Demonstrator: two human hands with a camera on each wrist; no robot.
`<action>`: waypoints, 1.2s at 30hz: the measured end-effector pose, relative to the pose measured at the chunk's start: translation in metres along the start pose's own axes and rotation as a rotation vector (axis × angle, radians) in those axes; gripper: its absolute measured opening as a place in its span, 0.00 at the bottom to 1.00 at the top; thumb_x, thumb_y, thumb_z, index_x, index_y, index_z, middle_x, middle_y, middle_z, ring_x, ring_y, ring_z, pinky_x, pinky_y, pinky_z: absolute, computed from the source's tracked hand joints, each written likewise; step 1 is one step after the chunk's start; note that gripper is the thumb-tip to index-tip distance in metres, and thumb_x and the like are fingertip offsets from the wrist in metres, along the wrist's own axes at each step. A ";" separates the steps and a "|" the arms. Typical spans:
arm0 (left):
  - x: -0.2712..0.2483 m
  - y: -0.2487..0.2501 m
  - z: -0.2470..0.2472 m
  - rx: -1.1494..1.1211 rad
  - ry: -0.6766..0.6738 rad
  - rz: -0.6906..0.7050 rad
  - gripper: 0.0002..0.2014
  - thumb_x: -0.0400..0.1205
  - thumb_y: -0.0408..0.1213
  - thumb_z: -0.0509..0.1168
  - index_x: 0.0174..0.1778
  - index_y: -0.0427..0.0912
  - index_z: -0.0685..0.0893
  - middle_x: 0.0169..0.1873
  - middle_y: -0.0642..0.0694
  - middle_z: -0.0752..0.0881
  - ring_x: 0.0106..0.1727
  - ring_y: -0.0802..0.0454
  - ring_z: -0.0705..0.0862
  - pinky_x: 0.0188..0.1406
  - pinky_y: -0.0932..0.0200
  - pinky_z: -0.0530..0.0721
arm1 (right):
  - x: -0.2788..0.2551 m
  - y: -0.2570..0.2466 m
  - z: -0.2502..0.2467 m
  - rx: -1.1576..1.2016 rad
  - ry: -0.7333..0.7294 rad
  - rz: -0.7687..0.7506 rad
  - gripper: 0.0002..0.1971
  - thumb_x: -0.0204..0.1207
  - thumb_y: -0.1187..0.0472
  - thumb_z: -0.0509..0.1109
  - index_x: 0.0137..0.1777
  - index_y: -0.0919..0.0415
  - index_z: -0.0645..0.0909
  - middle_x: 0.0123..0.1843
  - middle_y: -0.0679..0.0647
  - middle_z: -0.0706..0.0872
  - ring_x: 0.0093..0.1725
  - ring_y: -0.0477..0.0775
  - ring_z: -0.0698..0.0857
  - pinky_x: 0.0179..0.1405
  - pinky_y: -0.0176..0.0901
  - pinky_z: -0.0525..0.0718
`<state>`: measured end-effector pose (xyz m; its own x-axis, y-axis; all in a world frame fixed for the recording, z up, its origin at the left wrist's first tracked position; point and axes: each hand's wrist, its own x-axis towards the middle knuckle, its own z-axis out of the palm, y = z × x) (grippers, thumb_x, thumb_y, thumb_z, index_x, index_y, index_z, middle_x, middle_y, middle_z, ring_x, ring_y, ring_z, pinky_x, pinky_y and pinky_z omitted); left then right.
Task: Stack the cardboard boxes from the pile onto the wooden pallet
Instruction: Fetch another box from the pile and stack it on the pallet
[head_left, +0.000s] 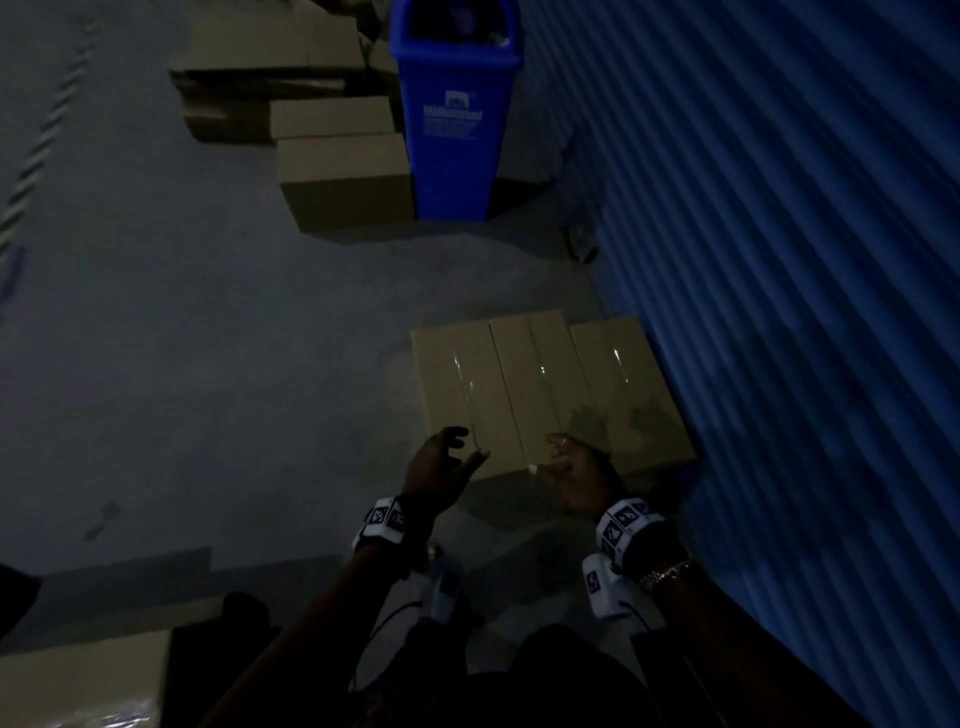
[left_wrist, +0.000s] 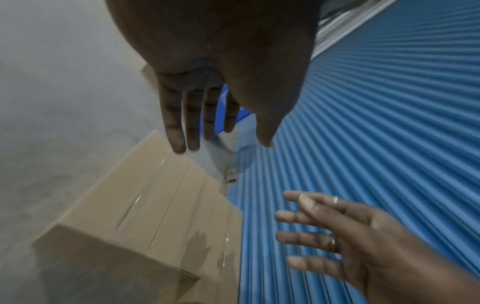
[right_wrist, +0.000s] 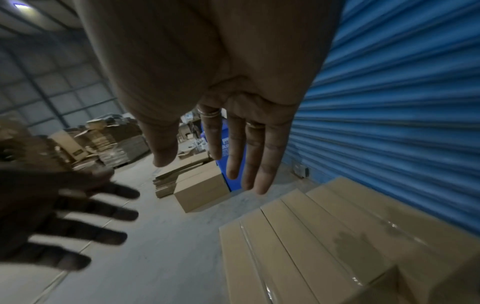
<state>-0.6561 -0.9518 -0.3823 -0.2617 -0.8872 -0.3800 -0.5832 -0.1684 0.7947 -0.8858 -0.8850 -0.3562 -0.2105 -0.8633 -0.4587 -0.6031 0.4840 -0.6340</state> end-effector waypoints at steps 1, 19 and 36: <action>0.015 0.000 -0.001 -0.004 0.003 -0.033 0.29 0.80 0.61 0.70 0.72 0.50 0.79 0.63 0.48 0.84 0.51 0.53 0.85 0.50 0.56 0.84 | 0.015 -0.006 -0.005 0.001 0.000 -0.001 0.32 0.74 0.42 0.79 0.77 0.50 0.77 0.63 0.50 0.86 0.59 0.52 0.87 0.61 0.52 0.88; 0.237 -0.264 0.179 0.230 -0.059 -0.347 0.41 0.77 0.59 0.74 0.82 0.43 0.70 0.78 0.37 0.69 0.70 0.35 0.78 0.65 0.41 0.82 | 0.297 0.226 0.178 -0.100 -0.208 0.103 0.36 0.77 0.50 0.77 0.83 0.56 0.69 0.82 0.58 0.69 0.80 0.61 0.70 0.75 0.46 0.68; 0.264 -0.362 0.235 0.041 0.042 -0.164 0.60 0.65 0.68 0.78 0.89 0.51 0.56 0.89 0.45 0.47 0.76 0.35 0.77 0.56 0.54 0.85 | 0.328 0.296 0.271 -0.048 0.051 -0.045 0.46 0.67 0.60 0.83 0.85 0.54 0.66 0.88 0.49 0.55 0.87 0.57 0.58 0.79 0.23 0.52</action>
<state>-0.6949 -1.0240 -0.8817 -0.1283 -0.8667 -0.4821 -0.6467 -0.2954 0.7032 -0.9249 -0.9860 -0.8634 -0.2211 -0.8907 -0.3973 -0.6483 0.4386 -0.6223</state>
